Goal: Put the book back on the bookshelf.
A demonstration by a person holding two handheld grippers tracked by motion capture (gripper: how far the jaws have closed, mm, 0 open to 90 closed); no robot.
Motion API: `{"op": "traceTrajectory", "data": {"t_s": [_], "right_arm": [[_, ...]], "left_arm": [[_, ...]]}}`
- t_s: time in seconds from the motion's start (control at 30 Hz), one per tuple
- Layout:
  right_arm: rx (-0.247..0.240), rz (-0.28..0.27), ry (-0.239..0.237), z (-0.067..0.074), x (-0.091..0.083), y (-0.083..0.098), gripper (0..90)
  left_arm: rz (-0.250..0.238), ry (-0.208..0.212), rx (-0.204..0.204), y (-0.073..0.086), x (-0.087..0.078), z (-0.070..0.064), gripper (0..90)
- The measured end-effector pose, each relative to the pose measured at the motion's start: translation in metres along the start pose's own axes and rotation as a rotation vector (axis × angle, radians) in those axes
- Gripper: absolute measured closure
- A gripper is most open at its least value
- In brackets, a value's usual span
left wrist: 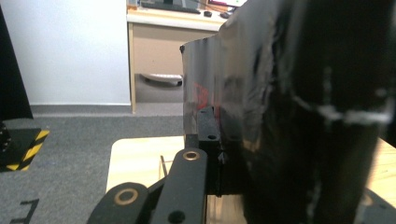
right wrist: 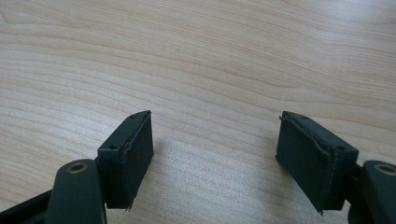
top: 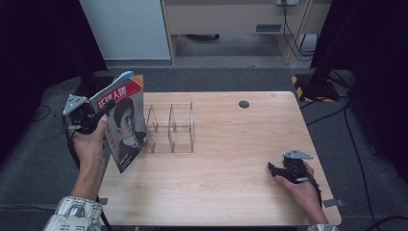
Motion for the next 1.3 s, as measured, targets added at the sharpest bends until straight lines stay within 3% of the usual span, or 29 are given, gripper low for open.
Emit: {"op": "traceTrajectory", "data": {"t_s": [0.37, 1.3], "right_arm": [[-0.001, 0.000, -0.002, 0.000, 0.000, 0.000, 27.2], [0.001, 0.000, 0.000, 0.000, 0.000, 0.000, 27.3]], "left_arm": [[-0.035, -0.018, 0.037, 0.002, 0.003, -0.005, 86.2], [-0.118, -0.030, 0.074, 0.016, 0.007, -0.010, 86.2]]}}
Point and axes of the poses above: each handheld gripper's, and its own axes: x roughly forward along the jaws, y roughly out of its underside, z roughly to its left, the point moved 8 cm from there along x, roughly forward along the jaws, and after that the axes turned 12 degrees about y, right-handed, at the moved point
